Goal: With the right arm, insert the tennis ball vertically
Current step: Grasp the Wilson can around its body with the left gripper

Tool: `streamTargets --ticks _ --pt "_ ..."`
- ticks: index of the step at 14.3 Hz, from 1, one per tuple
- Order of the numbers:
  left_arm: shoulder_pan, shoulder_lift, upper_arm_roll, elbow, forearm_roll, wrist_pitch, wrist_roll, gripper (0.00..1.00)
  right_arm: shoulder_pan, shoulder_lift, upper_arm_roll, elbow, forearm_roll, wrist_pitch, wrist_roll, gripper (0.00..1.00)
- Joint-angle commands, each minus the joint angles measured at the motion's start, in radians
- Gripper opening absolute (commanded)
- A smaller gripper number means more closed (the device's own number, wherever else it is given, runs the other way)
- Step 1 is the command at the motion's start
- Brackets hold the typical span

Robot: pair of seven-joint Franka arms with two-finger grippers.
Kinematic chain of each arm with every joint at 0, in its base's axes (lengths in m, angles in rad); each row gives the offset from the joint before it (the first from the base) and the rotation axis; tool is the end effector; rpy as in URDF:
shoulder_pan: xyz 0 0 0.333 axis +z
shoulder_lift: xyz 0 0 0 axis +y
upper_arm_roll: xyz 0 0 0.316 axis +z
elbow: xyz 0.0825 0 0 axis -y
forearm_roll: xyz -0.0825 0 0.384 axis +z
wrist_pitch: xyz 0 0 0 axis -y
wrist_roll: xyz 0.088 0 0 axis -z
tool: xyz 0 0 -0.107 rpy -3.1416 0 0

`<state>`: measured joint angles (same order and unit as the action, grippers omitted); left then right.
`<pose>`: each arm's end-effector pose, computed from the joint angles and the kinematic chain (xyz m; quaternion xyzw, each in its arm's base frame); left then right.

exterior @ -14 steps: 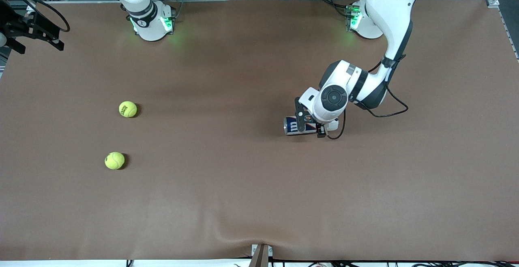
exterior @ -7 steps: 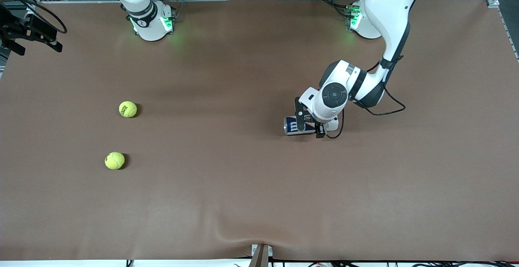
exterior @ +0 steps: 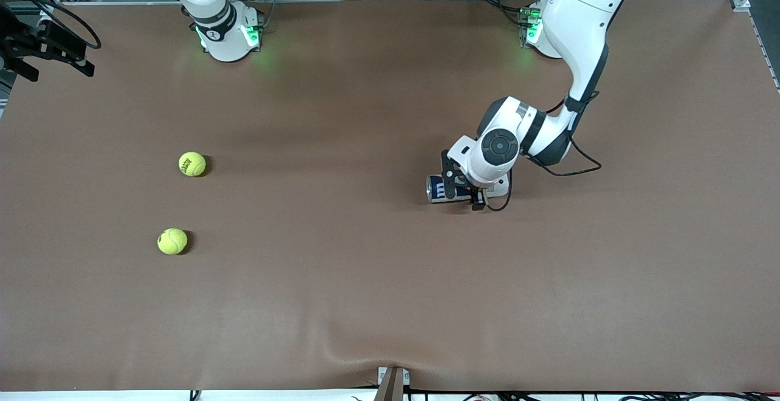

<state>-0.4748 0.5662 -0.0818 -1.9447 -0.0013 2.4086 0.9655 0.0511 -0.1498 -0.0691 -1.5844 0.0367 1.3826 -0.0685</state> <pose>0.5177 -0.3209 0.1796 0.7270 -0.6845 -0.0446 0.0324 0.4860 -0.0075 0.6802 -0.9990 -0.0287 0.0251 0.0244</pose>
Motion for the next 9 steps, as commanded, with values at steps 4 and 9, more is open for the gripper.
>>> streamTargets --ticks 4,9 --pt "0.005 -0.015 -0.001 0.004 0.018 0.014 0.015 0.63 -0.017 -0.027 -0.001 -0.023 0.02 0.0 -0.013 1.0" --pt "0.027 -0.039 -0.013 0.082 -0.006 -0.002 0.044 0.7 -0.027 -0.027 -0.001 -0.022 0.02 -0.007 -0.013 1.0"
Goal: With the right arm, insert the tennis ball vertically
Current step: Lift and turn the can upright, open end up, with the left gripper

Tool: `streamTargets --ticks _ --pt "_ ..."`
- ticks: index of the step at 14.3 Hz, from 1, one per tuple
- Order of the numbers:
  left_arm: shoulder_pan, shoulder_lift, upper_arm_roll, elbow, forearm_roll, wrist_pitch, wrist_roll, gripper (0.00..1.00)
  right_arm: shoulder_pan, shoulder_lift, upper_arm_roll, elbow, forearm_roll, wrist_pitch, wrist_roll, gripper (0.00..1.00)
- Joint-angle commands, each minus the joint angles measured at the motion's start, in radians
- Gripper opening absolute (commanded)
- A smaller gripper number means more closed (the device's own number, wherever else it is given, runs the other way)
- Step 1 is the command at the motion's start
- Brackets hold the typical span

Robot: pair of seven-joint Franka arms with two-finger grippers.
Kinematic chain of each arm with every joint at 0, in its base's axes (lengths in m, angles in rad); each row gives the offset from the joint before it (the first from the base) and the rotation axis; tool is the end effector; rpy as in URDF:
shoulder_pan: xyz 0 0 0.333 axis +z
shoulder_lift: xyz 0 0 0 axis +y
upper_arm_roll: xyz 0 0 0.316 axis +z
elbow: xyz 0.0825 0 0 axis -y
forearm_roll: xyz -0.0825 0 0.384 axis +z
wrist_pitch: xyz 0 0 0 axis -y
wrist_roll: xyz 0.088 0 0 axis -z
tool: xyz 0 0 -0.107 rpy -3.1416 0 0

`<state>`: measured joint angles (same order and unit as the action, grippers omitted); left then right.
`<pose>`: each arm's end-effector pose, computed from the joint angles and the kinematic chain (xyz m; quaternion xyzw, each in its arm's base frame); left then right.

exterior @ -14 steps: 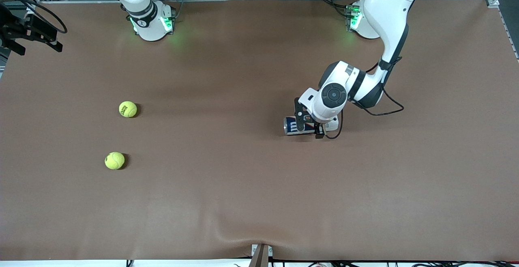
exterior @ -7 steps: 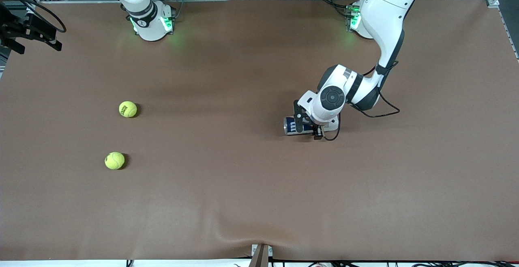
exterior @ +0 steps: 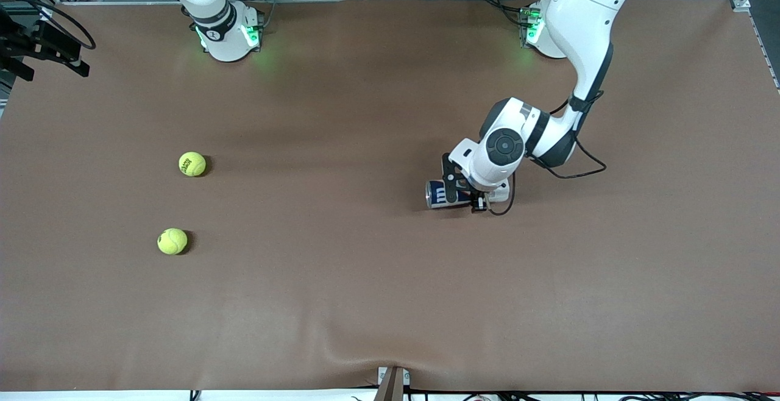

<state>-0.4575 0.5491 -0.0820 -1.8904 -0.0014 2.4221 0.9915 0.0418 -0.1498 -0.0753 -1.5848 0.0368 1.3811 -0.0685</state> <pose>0.5440 -0.3229 0.2121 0.7252 -0.6881 -0.0027 0.0231 0.4857 -0.0153 0.6798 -0.9991 -0.0210 0.0259 0.0251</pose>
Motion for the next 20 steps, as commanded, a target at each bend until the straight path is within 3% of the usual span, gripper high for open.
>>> streamTargets --ticks 1,3,7,15,20 --pt "0.011 -0.024 -0.021 0.042 -0.034 -0.017 0.021 0.79 -0.017 -0.027 0.005 -0.02 0.02 -0.004 -0.013 1.0" --pt "0.026 -0.024 -0.039 0.075 -0.128 -0.017 0.087 0.74 -0.016 -0.025 0.006 -0.02 0.02 -0.001 -0.011 1.0" --pt "0.063 -0.012 -0.047 0.154 -0.447 -0.017 0.318 0.7 -0.014 -0.024 0.008 -0.02 0.02 -0.001 -0.013 1.0" --pt "0.059 0.023 -0.055 0.169 -1.254 -0.017 0.878 0.69 -0.014 -0.024 0.008 -0.02 0.022 0.001 -0.011 1.0" --pt "0.057 0.077 -0.093 0.175 -1.523 -0.017 1.048 0.68 -0.016 -0.024 0.008 -0.02 0.022 -0.004 -0.011 1.0"
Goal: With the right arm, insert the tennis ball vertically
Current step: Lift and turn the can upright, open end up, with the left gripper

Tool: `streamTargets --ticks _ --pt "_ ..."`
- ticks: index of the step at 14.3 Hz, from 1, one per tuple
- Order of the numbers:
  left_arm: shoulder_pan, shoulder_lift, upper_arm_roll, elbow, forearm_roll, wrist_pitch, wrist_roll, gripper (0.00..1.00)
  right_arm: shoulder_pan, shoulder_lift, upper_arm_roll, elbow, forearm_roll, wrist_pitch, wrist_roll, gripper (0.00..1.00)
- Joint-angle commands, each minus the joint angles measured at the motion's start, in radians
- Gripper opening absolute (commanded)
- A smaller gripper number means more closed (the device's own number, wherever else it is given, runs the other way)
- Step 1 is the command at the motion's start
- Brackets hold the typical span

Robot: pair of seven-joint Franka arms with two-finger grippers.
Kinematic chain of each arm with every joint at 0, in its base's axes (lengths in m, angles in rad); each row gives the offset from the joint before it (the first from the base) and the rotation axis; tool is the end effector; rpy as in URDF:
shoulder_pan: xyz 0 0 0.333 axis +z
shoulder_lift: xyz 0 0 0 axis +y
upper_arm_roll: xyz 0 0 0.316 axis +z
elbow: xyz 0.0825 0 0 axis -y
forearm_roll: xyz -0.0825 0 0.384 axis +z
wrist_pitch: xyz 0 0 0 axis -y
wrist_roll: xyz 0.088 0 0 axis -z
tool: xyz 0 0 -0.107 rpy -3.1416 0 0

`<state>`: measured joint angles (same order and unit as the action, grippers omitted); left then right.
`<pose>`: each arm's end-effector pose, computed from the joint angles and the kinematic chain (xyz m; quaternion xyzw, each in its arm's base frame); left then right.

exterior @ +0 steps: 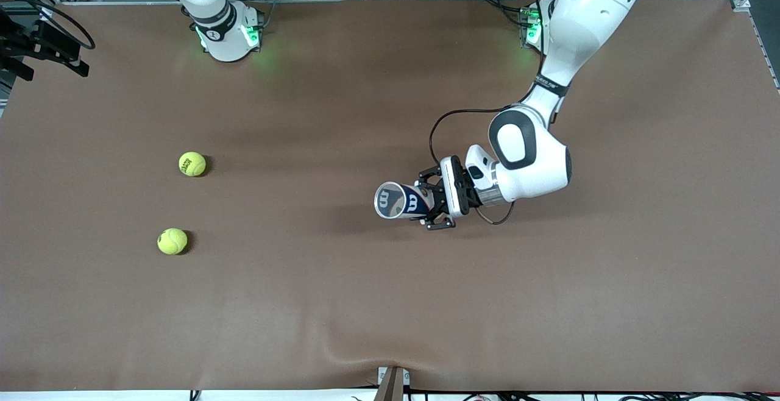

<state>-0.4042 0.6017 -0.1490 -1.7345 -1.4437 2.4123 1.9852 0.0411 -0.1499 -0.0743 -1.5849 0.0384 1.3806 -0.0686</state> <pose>0.5818 -0.3536 0.2481 0.6778 -0.5471 0.3349 0.3593 0.4856 -0.0149 0.6798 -0.9991 -0.0214 0.0261 0.0258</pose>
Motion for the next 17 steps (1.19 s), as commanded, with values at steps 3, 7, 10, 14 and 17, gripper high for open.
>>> streamTargets --ticks 3,7,10,14,17 --pt "-0.001 0.067 -0.055 0.058 -0.259 -0.007 0.205 0.68 -0.015 -0.025 0.007 -0.02 0.02 -0.005 -0.011 1.0" --pt "-0.015 0.134 -0.109 0.092 -0.467 -0.013 0.415 0.64 -0.017 -0.025 0.005 -0.02 0.02 -0.006 -0.013 1.0" --pt "-0.07 0.187 -0.112 0.105 -0.646 -0.065 0.544 0.63 -0.017 -0.025 0.004 -0.02 0.02 -0.003 -0.011 1.0" --pt "-0.137 0.249 -0.112 0.105 -0.924 -0.162 0.78 0.63 -0.021 -0.023 0.004 -0.02 0.02 0.0 -0.013 1.0" --pt "-0.182 0.283 -0.11 0.102 -1.023 -0.28 0.884 0.62 -0.029 -0.023 0.004 -0.02 0.02 0.001 -0.013 1.0"
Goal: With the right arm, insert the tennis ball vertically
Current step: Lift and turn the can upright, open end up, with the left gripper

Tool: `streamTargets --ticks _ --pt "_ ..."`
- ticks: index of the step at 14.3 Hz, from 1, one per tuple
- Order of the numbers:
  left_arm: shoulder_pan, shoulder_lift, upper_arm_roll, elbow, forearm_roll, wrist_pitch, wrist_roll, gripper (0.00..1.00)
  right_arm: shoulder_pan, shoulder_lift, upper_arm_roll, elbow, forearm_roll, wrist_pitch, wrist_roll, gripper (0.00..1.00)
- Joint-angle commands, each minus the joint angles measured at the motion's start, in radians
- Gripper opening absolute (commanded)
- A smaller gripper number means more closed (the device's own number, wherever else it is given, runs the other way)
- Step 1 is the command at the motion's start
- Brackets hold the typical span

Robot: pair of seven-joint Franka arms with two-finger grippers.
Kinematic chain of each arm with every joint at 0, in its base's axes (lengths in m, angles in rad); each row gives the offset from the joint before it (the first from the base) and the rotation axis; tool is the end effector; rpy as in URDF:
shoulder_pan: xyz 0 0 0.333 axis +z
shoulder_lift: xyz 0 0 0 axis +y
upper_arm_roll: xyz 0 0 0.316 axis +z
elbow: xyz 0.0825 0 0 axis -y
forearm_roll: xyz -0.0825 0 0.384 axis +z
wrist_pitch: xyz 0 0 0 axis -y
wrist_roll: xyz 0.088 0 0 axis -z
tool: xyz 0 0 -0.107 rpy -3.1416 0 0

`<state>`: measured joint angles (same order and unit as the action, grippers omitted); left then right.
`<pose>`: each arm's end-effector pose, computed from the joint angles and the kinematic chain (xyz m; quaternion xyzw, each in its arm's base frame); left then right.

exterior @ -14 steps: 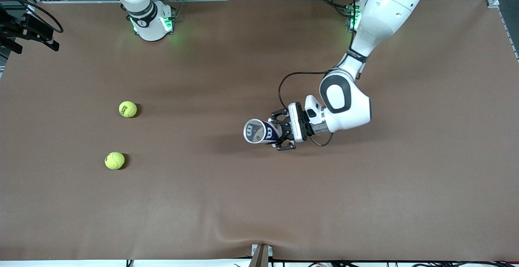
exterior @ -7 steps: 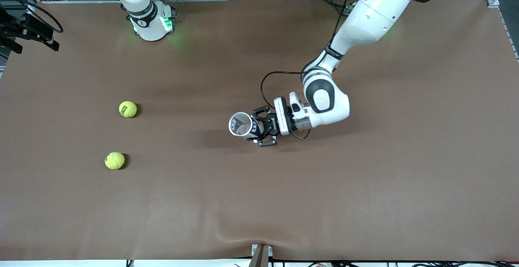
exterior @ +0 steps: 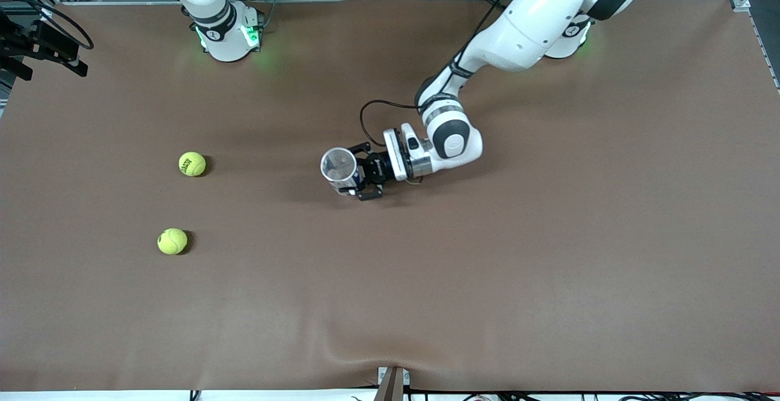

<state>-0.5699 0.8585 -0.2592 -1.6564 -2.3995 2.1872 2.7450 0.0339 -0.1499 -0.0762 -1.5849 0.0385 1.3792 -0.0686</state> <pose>0.4654 -0.5115 0.1421 0.5819 -0.3972 0.5251 0.4774 0.4853 -0.0194 0.6797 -0.9992 -0.0169 0.0267 0.0262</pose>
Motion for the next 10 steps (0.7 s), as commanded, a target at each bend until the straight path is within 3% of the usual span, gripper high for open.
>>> streamTargets --ticks 1,4,10 --pt "-0.018 0.03 0.0 0.018 -0.069 -0.059 0.16 0.62 -0.022 -0.023 0.006 -0.02 0.02 0.003 -0.013 1.0" --pt "-0.071 0.062 0.003 0.015 -0.105 -0.06 0.197 0.62 -0.028 -0.023 0.0 -0.02 0.02 0.003 -0.013 1.0" --pt "-0.079 0.067 0.015 0.004 -0.119 -0.026 0.372 0.59 -0.04 0.001 -0.007 -0.03 0.02 0.014 -0.017 1.0"
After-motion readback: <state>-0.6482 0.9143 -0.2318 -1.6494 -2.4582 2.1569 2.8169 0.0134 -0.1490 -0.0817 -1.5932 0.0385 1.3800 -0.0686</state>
